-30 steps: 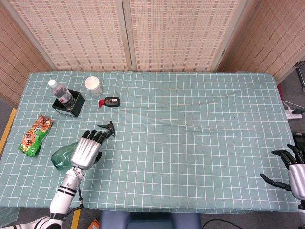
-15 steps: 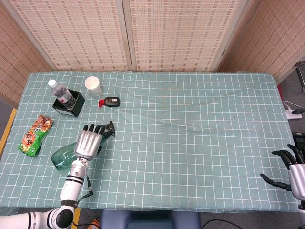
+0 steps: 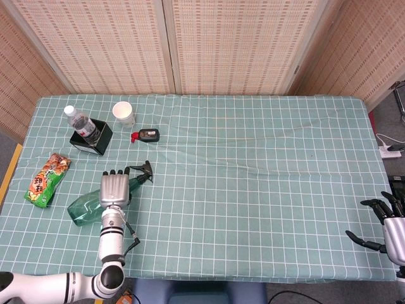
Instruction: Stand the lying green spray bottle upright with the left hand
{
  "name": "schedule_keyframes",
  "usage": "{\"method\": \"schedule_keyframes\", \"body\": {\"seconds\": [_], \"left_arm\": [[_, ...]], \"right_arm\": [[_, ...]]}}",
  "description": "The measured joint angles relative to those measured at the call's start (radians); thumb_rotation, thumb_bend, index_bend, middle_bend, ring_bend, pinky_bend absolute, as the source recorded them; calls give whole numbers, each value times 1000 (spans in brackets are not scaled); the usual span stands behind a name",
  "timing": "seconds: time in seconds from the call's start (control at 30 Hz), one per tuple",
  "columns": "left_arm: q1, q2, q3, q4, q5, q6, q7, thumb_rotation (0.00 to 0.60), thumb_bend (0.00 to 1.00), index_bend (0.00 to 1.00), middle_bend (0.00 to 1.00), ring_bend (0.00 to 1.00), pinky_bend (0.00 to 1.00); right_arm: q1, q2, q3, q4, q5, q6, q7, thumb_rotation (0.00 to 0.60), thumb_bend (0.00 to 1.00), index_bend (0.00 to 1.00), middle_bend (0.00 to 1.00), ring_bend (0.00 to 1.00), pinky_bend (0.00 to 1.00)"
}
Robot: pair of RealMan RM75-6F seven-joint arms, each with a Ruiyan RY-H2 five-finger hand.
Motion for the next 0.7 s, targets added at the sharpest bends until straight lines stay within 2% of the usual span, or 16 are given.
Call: {"method": "schedule_keyframes", "body": {"seconds": [0.17,0.43,0.7], "left_arm": [[-63,-76,-57,-13,-45,94,2,600,291,213,303,255,273],[-94,-118,-74,14,-28,121,-76,600,281,131,216,195,183],[-104,-135,-65,97,-20,127,-124,600,279,124,210,191,151]], "right_arm": [[1,3,-2,1,-1,-2,6,600,0,336,338,134,52],[1,3,-1,0,-1,-2,7,600,0,337,338,134,51],[2,4,-1,-2,1,-5,6,600,0,339,338,134,51]]}}
